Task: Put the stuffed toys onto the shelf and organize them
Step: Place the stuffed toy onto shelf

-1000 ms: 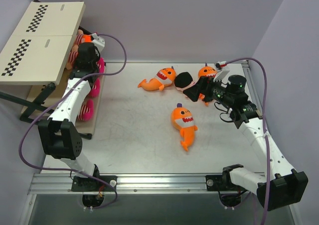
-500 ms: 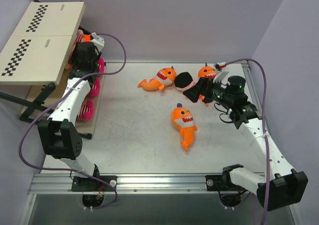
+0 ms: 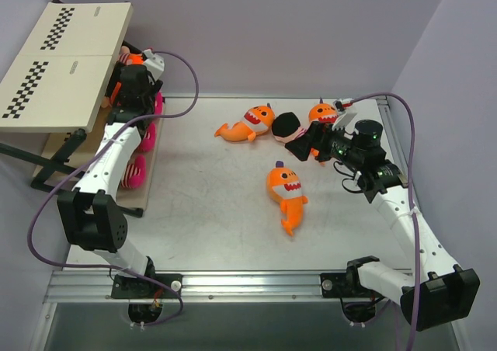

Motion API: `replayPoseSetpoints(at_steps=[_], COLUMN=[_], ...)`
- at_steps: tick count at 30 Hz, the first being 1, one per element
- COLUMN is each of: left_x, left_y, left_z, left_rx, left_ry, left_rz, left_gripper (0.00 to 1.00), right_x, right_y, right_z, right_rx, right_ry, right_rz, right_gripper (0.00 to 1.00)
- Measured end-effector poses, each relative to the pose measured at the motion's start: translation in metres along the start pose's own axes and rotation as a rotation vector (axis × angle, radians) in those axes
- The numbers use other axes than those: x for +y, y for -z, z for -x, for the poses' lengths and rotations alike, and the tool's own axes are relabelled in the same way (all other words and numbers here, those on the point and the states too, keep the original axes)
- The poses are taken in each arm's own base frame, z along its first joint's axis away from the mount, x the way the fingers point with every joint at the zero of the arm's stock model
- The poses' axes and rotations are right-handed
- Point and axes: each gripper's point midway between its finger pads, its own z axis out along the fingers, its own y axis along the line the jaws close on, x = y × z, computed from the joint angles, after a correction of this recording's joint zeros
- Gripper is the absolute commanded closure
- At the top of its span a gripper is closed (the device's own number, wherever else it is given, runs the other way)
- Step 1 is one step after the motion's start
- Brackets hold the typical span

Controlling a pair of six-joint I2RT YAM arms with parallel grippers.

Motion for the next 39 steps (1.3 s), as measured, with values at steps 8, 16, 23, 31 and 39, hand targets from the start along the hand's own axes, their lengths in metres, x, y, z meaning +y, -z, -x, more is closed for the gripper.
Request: replayPoseSetpoints(at_steps=[8, 16, 23, 31, 39], left_x=[0.003, -0.010, -0.036, -0.044, -0.036], left_y=[0.012, 0.025, 0.060, 0.134, 0.207], left_z=[0.011, 0.027, 0.054, 0.101, 0.100], left_rx=[-0.041, -0.086, -0.157, -0.316, -0.454], left_ry=[-0.018, -0.026, 0.011, 0.196, 0.386], left_rz=[0.003, -0.025, -0.138, -0.341, -0.555], left_gripper=[0.11, 0.10, 0.07, 0.03, 0.06], right_x=[0.001, 0.000, -0.012, -0.040, -0.065], right_y=[-0.001, 0.000, 0.000, 0.004, 0.010], right_z=[-0.001, -0.001, -0.004, -0.008, -0.002], right_rx=[0.000, -0.002, 0.003, 0.003, -0.038], right_ry=[0.001, 0.002, -0.005, -0.007, -0.006], right_rz=[0.004, -0.002, -0.067, -0.216, -0.359], right_gripper=[0.00, 0.01, 0.01, 0.03, 0.05])
